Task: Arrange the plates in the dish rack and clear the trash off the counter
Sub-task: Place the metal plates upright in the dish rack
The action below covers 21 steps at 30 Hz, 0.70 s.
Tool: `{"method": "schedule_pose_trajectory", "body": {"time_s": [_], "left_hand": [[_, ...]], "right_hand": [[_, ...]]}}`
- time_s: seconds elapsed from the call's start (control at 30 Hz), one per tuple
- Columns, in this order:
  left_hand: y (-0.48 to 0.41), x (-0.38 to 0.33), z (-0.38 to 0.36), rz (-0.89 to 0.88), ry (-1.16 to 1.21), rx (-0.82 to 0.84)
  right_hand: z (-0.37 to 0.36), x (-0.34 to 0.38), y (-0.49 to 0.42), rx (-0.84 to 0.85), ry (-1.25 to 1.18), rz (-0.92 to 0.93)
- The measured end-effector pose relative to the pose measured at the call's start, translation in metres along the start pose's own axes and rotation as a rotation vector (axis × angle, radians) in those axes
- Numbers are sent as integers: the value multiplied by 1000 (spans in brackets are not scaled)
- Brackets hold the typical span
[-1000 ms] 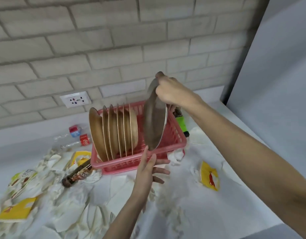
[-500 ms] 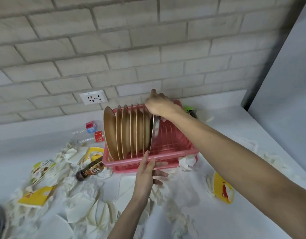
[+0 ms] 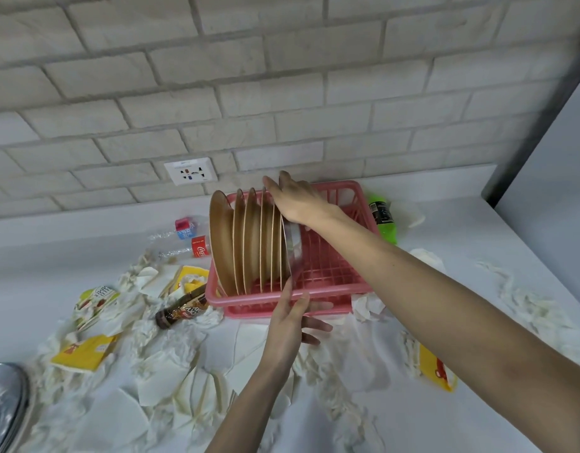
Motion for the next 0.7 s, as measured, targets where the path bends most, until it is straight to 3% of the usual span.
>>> {"method": "schedule_pose_trajectory", "body": {"time_s": [0.37, 0.6, 0.7], "left_hand": [[26, 16, 13, -69, 56, -59], [42, 17, 64, -127, 13, -76], [51, 13, 99, -159, 27, -135]], "right_hand": [[0, -27, 17, -45, 147, 100], [3, -16, 65, -370, 219, 190], [-24, 16, 104, -327, 172, 336]]}}
Point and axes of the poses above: each hand's wrist, its own y-axis away from the middle knuckle, its own z-axis out of the back of the hand, x = y × z, the point moved 3 cm from there along -y, towards the middle knuckle, and after that the axes turned 8 degrees about -y, right-handed, at the moved point
